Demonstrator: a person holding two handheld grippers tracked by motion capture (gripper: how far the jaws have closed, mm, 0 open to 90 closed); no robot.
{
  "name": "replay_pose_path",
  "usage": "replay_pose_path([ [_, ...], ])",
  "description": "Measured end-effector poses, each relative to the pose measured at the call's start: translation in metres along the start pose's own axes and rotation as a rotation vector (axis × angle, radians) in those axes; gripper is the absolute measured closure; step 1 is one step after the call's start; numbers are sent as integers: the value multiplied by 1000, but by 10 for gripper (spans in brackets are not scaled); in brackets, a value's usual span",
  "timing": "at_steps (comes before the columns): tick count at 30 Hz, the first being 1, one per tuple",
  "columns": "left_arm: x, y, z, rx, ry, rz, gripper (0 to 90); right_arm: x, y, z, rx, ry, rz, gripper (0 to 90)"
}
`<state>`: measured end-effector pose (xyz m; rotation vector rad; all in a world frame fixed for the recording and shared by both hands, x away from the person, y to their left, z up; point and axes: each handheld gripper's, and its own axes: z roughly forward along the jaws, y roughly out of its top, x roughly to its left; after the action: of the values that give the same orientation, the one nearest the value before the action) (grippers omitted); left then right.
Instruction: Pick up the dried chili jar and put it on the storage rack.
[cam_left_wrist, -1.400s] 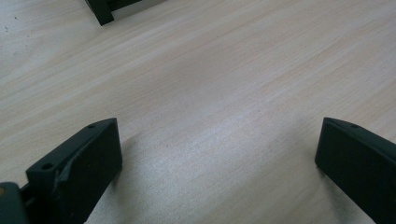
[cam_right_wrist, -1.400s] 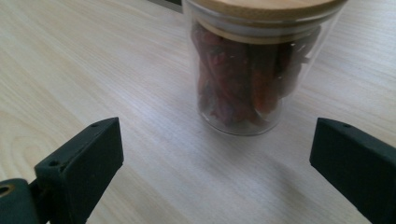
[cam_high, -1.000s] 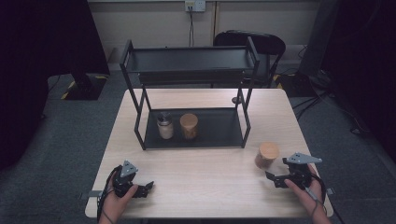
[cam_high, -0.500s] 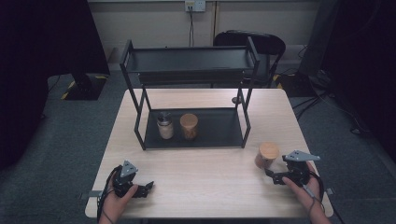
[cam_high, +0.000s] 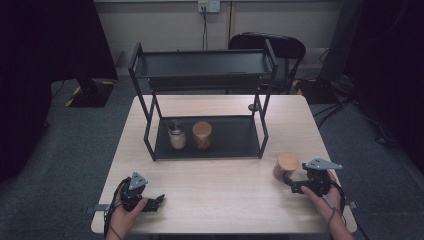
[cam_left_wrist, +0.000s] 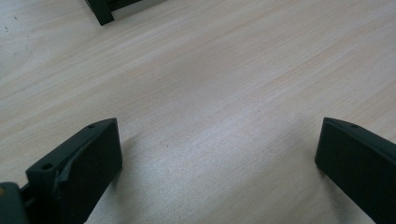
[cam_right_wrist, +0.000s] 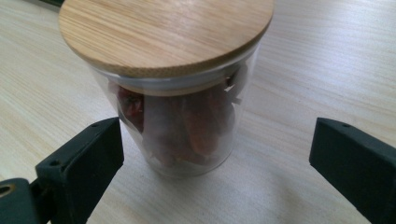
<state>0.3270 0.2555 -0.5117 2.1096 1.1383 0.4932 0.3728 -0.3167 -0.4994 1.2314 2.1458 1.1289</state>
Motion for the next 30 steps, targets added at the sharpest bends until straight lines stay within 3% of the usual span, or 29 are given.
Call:
replay_pose_path([
  [21, 0, 0, 0, 0, 0, 0, 1, 5, 6, 7, -56, 41, -43, 47],
  [30, 0, 0, 0, 0, 0, 0, 1, 8, 7, 12, -53, 49, -51, 87],
])
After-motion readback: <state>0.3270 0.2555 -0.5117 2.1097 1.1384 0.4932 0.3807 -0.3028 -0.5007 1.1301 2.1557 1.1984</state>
